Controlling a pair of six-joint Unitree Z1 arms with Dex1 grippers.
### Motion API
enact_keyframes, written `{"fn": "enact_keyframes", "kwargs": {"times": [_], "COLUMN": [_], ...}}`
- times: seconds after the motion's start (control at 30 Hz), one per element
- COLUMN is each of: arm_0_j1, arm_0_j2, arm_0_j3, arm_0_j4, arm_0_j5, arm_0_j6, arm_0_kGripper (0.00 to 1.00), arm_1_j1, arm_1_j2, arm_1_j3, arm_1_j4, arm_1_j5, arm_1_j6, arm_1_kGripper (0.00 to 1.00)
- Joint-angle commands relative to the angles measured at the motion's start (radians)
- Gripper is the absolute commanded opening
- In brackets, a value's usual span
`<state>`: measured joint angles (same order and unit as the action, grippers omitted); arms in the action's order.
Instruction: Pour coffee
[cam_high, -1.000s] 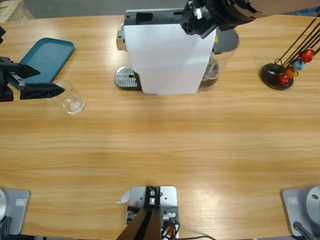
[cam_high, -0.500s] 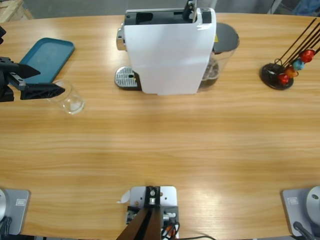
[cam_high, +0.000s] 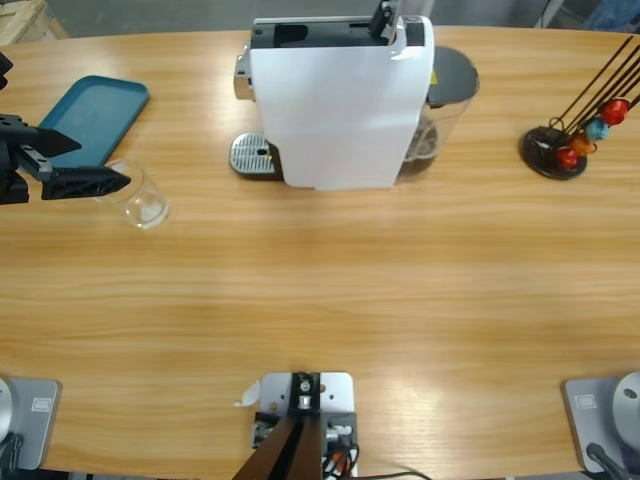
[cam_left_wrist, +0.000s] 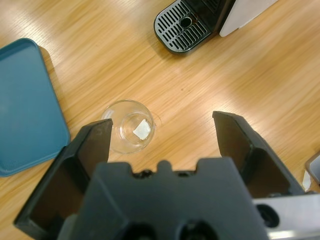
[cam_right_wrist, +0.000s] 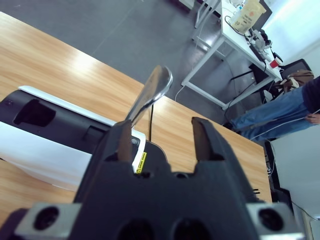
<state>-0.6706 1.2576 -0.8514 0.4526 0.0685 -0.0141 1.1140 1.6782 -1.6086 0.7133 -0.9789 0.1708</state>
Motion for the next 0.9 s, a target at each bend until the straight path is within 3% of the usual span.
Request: {"fn": "enact_keyframes", "kwargs": {"times": [0.03,0.23,0.53,0.9], "arm_0_j1": [-0.01,-0.01,-0.01,-0.01], "arm_0_j2": [-0.004,-0.001,-0.004,0.003], "arm_0_j3": [0.038,0.041,0.044,0.045], "arm_0_j4": [-0.013,-0.02,-0.02,-0.022], "arm_0_j5": [0.01,0.01,0.011,0.013], "arm_0_j6": [-0.008,-0.008,-0.009,-0.01], "arm_0_kGripper": [0.872,0.872,0.872,0.872], "arm_1_j1": [-0.04,-0.04,-0.056,-0.08], "arm_1_j2": [-0.167,-0.141,0.05,0.159], "arm_1_j3": [-0.015,-0.045,0.05,-0.009], "arm_1_j4": [0.085,0.115,-0.09,-0.125], "arm_1_j5": [0.006,0.046,0.072,0.077], "arm_1_j6": [-0.05,-0.036,-0.005,-0.041], "arm_1_kGripper": [0.0,0.0,0.0,0.0]}}
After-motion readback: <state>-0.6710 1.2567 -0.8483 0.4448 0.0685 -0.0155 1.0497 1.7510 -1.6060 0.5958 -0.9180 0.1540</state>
